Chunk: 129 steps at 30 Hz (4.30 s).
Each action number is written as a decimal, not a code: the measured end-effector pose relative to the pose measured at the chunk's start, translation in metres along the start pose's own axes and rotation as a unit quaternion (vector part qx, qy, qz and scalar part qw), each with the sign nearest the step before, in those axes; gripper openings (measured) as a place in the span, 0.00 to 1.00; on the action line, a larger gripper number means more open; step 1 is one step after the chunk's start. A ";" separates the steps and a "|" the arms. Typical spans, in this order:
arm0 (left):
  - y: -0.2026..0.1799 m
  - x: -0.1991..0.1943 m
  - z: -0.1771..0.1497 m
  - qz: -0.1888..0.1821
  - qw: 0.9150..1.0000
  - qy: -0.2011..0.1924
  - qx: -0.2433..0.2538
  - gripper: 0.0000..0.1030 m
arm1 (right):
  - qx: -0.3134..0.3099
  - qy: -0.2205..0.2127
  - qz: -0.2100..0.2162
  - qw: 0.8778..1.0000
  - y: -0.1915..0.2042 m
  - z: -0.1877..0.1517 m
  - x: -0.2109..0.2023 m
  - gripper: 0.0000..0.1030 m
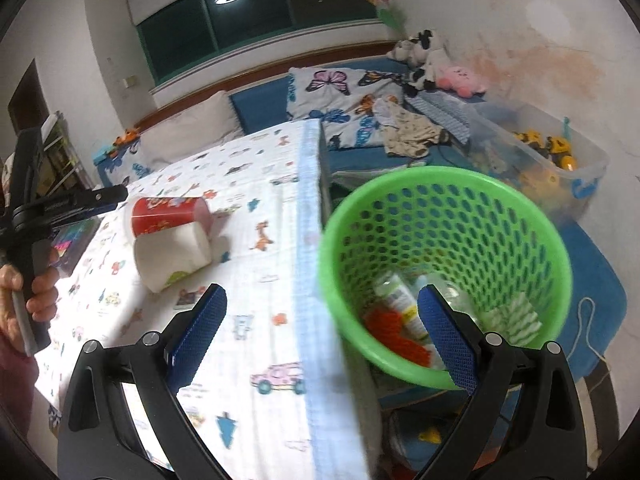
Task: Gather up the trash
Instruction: 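Grasp the red paper cup with left tool while right tool grasps the white paper cup, then drop the white cup into the basket with right tool while left tool drops the red cup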
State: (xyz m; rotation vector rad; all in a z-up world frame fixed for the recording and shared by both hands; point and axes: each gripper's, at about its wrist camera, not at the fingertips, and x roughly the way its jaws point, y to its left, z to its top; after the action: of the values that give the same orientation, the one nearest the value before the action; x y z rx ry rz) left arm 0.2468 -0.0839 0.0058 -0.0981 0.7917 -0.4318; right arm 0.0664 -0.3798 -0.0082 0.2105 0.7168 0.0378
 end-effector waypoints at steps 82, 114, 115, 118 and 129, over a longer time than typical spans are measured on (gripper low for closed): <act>0.078 -0.017 -0.014 -0.111 0.993 -0.029 -0.030 0.05 | 0.183 0.130 0.182 0.957 0.104 0.047 0.129 0.60; -0.103 0.007 -0.006 -0.193 0.978 0.001 0.081 0.05 | 0.142 0.019 -0.084 0.986 -0.091 0.024 0.022 0.60; -0.108 0.008 -0.005 -0.195 0.977 0.001 0.085 0.05 | 0.139 0.020 -0.094 0.986 -0.096 0.022 0.023 0.60; -0.128 0.014 -0.004 -0.200 0.975 0.006 0.098 0.05 | 0.140 0.021 -0.108 0.984 -0.109 0.018 0.025 0.61; -0.193 0.036 -0.004 -0.219 0.964 0.026 0.146 0.05 | 0.158 0.011 -0.116 0.981 -0.133 0.003 0.008 0.70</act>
State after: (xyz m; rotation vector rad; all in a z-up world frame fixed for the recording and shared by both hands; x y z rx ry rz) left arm 0.2010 -0.2738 0.0262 0.0143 0.7494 -0.9700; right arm 0.0694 -0.5097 -0.0378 0.4293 0.7632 -0.2979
